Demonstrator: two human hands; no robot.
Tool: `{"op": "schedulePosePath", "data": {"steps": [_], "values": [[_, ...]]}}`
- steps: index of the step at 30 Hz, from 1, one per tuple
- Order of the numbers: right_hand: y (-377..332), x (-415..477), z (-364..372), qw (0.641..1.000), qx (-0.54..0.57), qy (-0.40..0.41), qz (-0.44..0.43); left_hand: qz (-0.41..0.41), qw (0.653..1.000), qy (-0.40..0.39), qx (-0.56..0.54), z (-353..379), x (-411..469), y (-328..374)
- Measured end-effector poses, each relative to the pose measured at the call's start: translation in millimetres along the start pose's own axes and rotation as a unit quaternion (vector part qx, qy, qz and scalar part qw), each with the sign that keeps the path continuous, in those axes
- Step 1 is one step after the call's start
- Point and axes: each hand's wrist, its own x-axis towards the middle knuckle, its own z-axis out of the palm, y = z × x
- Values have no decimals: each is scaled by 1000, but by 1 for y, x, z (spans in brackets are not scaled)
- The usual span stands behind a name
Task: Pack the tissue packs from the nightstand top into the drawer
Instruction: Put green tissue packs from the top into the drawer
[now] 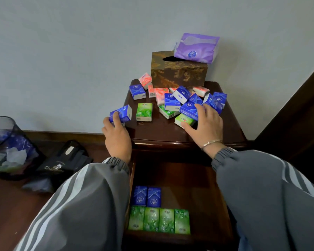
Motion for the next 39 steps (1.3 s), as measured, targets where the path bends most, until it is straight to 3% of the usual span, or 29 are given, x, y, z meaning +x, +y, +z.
{"op": "schedulePosePath", "data": {"steps": [3, 9, 15, 21, 31, 39], "values": [[-15, 6, 10, 997, -34, -68, 26, 4, 1000, -1, 8, 1, 0, 0], [-7, -7, 12, 993, -109, -51, -20, 2, 1000, -5, 12, 4, 1, -2], [-6, 14, 7, 987, -104, -102, -62, 1, 1000, -8, 13, 5, 1, -3], [-8, 26, 3, 989, -90, -95, -71, 2, 1000, -7, 16, 5, 1, -2], [6, -1, -3, 978, -86, -94, -168, 3, 1000, -7, 13, 6, 1, -3], [-3, 6, -3, 979, -38, -168, -106, 8, 1000, -12, 21, 4, 0, -3]]}}
